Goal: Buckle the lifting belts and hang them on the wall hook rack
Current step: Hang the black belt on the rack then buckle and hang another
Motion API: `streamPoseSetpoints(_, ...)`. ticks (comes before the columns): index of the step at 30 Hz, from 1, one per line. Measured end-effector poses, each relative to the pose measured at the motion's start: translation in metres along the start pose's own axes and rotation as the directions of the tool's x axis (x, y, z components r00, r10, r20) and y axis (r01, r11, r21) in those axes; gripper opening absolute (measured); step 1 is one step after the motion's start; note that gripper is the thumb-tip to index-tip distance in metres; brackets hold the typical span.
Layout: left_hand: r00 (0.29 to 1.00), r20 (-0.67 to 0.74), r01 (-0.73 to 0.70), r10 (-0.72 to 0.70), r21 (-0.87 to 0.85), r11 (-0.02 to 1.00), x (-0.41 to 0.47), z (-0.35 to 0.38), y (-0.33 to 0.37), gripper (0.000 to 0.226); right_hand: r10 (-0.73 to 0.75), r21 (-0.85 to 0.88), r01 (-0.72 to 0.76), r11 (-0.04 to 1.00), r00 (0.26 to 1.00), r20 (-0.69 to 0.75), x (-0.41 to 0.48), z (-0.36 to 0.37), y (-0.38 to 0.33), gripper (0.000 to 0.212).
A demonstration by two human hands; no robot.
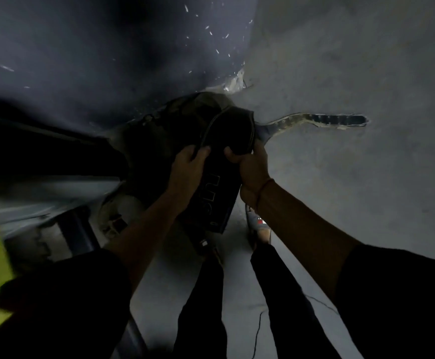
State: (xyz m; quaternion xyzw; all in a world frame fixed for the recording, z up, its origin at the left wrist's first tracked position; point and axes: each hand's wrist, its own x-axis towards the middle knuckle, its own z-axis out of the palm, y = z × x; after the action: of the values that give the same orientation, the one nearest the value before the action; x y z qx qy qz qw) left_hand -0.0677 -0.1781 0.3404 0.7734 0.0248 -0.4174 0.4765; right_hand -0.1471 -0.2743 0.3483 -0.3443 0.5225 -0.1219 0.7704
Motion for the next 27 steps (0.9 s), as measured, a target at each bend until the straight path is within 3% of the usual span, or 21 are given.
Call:
streamPoseSetpoints(4,0.997,0.050,-0.055,0.056,-0.021,0.998,-0.053,-0.020,0.074,0.027,-0.052,0.044,0.050,0.998,0.998,0.047,-0.081,0.019,-0.036,0.057)
streamPoseSetpoints(8,0.985,0.143,-0.072,0.095,-0.160,0.984,-0.101,-0.038,0.143,0.023,-0.154,-0.022,0.160,0.987,0.975,0.158,-0.145,0.028,-0.082,0.049)
streamPoseSetpoints(11,0.978,0.115,-0.140,0.172,-0.246,0.959,-0.141,-0.048,0.180,0.009,-0.179,-0.057,0.200,0.978,0.951,0.252,-0.184,0.031,-0.113,0.041)
streamPoseSetpoints(13,0.966,0.096,-0.207,0.241,-0.272,0.940,-0.169,-0.049,0.211,0.011,-0.203,-0.018,0.215,0.977,0.945,0.258,-0.206,0.036,-0.140,0.033)
streamPoseSetpoints(18,0.924,-0.025,-0.354,0.383,-0.437,0.827,-0.232,-0.057,0.298,0.031,-0.334,-0.136,0.386,0.913,0.895,0.295,-0.246,0.065,-0.243,0.050)
streamPoseSetpoints(22,0.848,-0.067,-0.491,0.525,-0.471,0.733,-0.291,-0.050,0.352,0.017,-0.402,-0.168,0.519,0.838,0.796,0.453,-0.283,0.079,-0.326,0.061)
streamPoseSetpoints(25,0.815,-0.171,-0.572,0.554,-0.394,0.720,-0.323,-0.049,0.382,0.008,-0.487,-0.080,0.641,0.763,0.652,0.582,-0.314,0.087,-0.367,0.042)
streamPoseSetpoints(27,0.858,-0.223,-0.513,0.462,-0.388,0.766,-0.337,-0.054,0.399,0.034,-0.546,0.003,0.687,0.726,0.574,0.611,-0.333,0.093,-0.388,0.028)
